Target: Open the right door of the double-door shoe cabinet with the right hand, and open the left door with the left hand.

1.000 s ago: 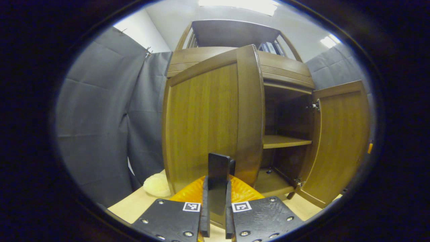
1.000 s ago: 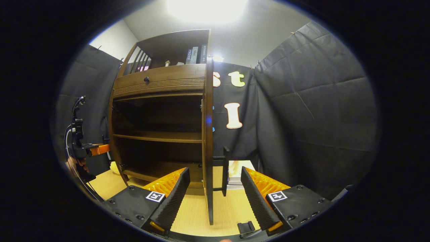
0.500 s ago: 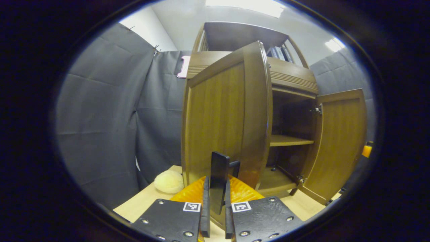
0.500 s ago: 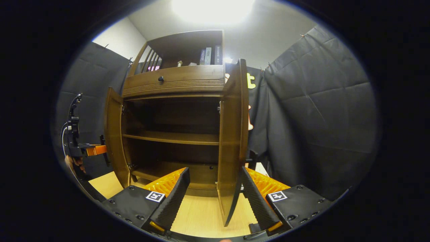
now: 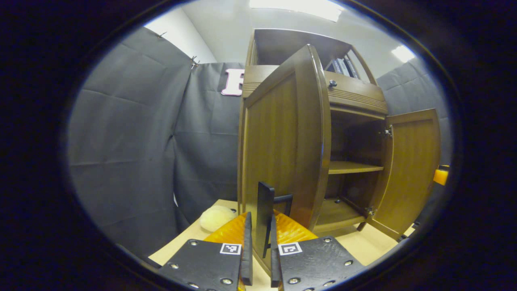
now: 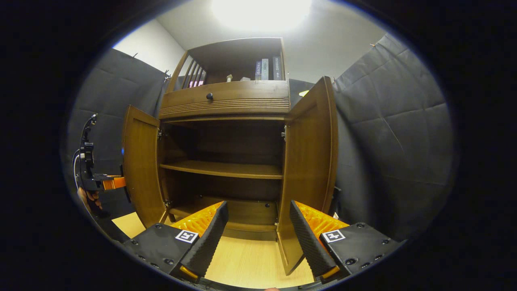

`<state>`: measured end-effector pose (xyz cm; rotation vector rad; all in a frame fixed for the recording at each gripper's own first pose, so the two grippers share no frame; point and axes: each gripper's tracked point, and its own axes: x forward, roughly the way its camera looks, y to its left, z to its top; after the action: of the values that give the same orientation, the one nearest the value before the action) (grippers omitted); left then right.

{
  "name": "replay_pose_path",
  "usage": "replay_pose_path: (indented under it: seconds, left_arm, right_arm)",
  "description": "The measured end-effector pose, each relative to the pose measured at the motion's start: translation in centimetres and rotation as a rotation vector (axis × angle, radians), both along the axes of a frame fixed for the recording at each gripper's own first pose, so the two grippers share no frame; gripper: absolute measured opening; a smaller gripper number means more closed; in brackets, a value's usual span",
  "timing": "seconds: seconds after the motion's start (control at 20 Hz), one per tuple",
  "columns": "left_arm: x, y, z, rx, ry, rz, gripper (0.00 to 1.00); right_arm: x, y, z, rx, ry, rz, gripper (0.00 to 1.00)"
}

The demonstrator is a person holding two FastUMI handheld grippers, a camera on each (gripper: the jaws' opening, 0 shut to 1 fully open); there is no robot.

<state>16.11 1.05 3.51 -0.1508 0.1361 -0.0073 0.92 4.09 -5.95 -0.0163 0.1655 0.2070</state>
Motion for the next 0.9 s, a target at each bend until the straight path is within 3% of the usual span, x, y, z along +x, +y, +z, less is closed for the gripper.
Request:
replay_pose_path:
  seconds: [0.4,0.65,0.9]
  left_arm:
    - [-0.8,1.5,-0.4,0.017,0.015,0.052,0.19]
    - [-0.9,2.1,-0.4,0.038,0.012,0.049,0.19]
    - [-0.9,3.4,-0.4,0.058,0.006,0.101,0.19]
  right_arm:
    - [0.5,4.1,-0.3,0.006,0.007,0.028,0.92]
    - [0.9,5.7,-0.3,0.003,0.008,0.001,0.92]
    - [0.6,5.8,0.5,0.024,-0.018,-0.013,0.97]
